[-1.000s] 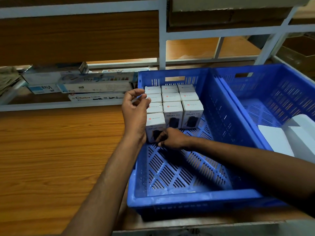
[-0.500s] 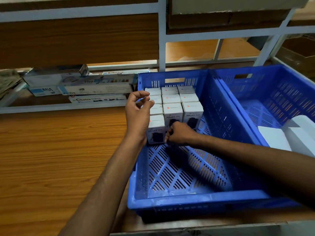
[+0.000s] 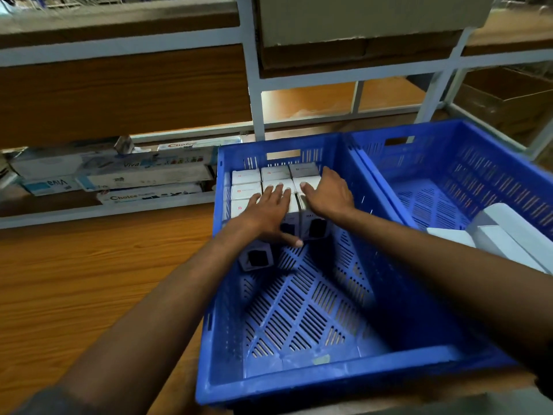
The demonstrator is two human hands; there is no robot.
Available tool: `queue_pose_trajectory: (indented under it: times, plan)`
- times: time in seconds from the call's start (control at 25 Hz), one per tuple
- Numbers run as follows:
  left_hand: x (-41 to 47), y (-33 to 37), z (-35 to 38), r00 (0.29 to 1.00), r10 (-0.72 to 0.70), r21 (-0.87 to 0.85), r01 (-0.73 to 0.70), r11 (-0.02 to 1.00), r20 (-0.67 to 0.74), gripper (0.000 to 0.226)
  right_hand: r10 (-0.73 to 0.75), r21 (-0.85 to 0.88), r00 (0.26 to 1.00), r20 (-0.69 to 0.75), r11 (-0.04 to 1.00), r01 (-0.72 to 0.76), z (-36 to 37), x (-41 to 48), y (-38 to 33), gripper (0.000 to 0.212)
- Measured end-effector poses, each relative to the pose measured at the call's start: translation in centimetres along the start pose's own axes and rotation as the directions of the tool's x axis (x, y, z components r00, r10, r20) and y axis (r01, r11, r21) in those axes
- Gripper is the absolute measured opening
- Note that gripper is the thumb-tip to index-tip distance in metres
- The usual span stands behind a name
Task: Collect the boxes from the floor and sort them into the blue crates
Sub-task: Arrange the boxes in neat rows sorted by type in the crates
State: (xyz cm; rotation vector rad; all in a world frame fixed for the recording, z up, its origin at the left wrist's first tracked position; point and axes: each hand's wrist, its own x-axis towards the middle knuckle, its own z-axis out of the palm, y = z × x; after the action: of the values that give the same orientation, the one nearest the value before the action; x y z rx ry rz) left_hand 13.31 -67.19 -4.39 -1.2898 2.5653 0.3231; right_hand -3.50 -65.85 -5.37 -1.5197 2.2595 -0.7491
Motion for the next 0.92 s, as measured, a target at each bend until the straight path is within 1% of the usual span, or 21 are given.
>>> queue_pose_trajectory:
  times: [0.08, 0.12, 0.16, 0.2, 0.32, 0.44, 0.56, 0.64, 0.72, 0.8, 0.84, 0.88, 0.92]
  plan:
    - [1.0, -0.1, 0.4, 0.999, -0.032, -0.017, 0.032, 0.999, -0.021, 0.128, 0.155, 0.053, 0.983, 0.100, 0.986, -0.161, 0.6, 2.4, 0.4, 0.082]
    - [1.2, -0.3, 0.6, 0.999, -0.037, -0.012, 0.037, 0.999, -0.023, 0.125, 0.191, 0.078, 0.970, 0.152, 0.976, -0.205, 0.9, 3.1, 0.6, 0.085]
    - [1.2, -0.5, 0.9, 0.999, -0.035, -0.006, 0.035, 0.999, -0.022, 0.122, 0.193, 0.096, 0.961, 0.196, 0.972, -0.215, 1.3, 3.5, 0.8, 0.087]
    - [1.0, -0.6, 1.1, 0.999, -0.034, -0.007, 0.034, 0.999, -0.023, 0.120, 0.171, 0.099, 0.962, 0.215, 0.976, -0.196, 1.7, 3.7, 0.7, 0.086]
    - [0.9, -0.9, 1.3, 0.999, -0.036, -0.045, 0.035, 0.998, -0.023, 0.113, 0.107, 0.068, 0.981, 0.164, 0.991, -0.120, 2.6, 3.8, 0.6, 0.082]
    - [1.1, -0.7, 1.3, 0.999, -0.033, -0.055, 0.032, 0.998, -0.016, 0.108, 0.107, 0.123, 0.972, 0.209, 0.983, -0.135, 2.3, 4.6, 0.8, 0.086]
    - [1.1, -0.9, 1.2, 0.999, -0.036, -0.058, 0.035, 0.998, -0.019, 0.106, 0.088, 0.168, 0.973, 0.212, 0.978, -0.125, 2.2, 5.1, 0.8, 0.073]
    - [1.3, -0.8, 1.1, 0.999, -0.040, -0.071, 0.040, 0.997, -0.005, 0.104, 0.088, 0.173, 0.973, 0.213, 0.977, -0.126, 2.4, 5.1, 1.0, 0.068]
    - [1.3, -0.7, 1.0, 0.999, -0.039, -0.077, 0.039, 0.996, -0.005, 0.103, 0.074, 0.193, 0.965, 0.253, 0.973, -0.125, 2.4, 5.2, 1.2, 0.071]
    - [1.0, -0.7, 0.5, 0.998, -0.048, -0.097, 0.044, 0.994, -0.037, 0.107, 0.091, 0.197, 0.955, 0.284, 0.969, -0.151, 1.8, 5.0, 1.0, 0.074]
    - [0.6, -0.9, 0.1, 0.997, -0.061, -0.105, 0.055, 0.993, -0.050, 0.112, 0.094, 0.160, 0.964, 0.250, 0.978, -0.137, 1.4, 4.7, 0.7, 0.074]
    - [0.0, -1.3, -0.4, 0.995, -0.078, -0.092, 0.073, 0.993, -0.054, 0.120, 0.074, 0.101, 0.983, 0.167, 0.991, -0.091, 0.9, 4.1, 0.3, 0.071]
    - [-0.7, -1.6, -0.9, 0.995, -0.095, -0.044, 0.093, 0.995, -0.044, 0.129, 0.012, 0.038, 0.999, 0.035, 0.999, -0.013, 0.4, 3.2, -0.1, 0.061]
